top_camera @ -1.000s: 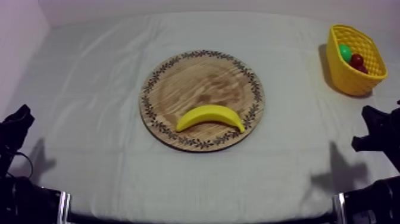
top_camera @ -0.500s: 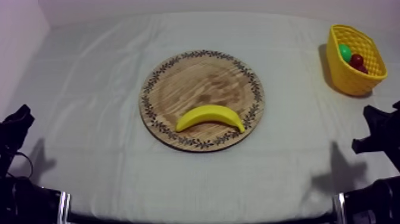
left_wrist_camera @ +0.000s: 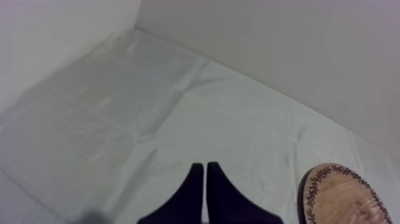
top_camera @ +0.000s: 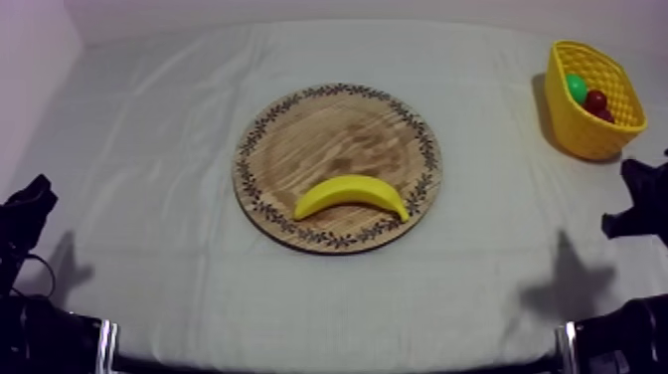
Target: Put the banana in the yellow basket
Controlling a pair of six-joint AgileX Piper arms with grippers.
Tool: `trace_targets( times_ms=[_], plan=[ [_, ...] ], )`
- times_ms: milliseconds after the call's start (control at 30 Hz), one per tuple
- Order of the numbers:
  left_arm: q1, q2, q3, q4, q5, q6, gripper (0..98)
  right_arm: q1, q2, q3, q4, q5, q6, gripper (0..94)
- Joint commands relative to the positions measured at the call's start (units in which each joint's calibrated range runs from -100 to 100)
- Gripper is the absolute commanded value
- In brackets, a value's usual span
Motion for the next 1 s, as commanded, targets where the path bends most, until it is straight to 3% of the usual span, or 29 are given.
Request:
trace_targets(
  times_ms=[0, 233, 600, 967],
  plan=[
    [0.0, 0.0, 0.0, -0.02, 0.0, 0.0, 0.1, 0.5, 3.9, -5.9, -0.5, 1.9, 0.4, 0.4],
    [0.0, 0.0, 0.0, -0.02, 0.0, 0.0, 0.1, 0.7, 15.2, -25.7, -2.0, 11.2, 1.1, 0.4],
    [0.0, 0.0, 0.0, -0.02, 0.0, 0.0, 0.1, -3.4, 37.5, -58.3, -2.9, 24.8, -0.5, 0.4],
    [0.0, 0.0, 0.0, -0.02, 0.0, 0.0, 0.1, -7.8, 58.0, -82.3, -6.3, 37.2, 4.2, 0.4]
  ],
)
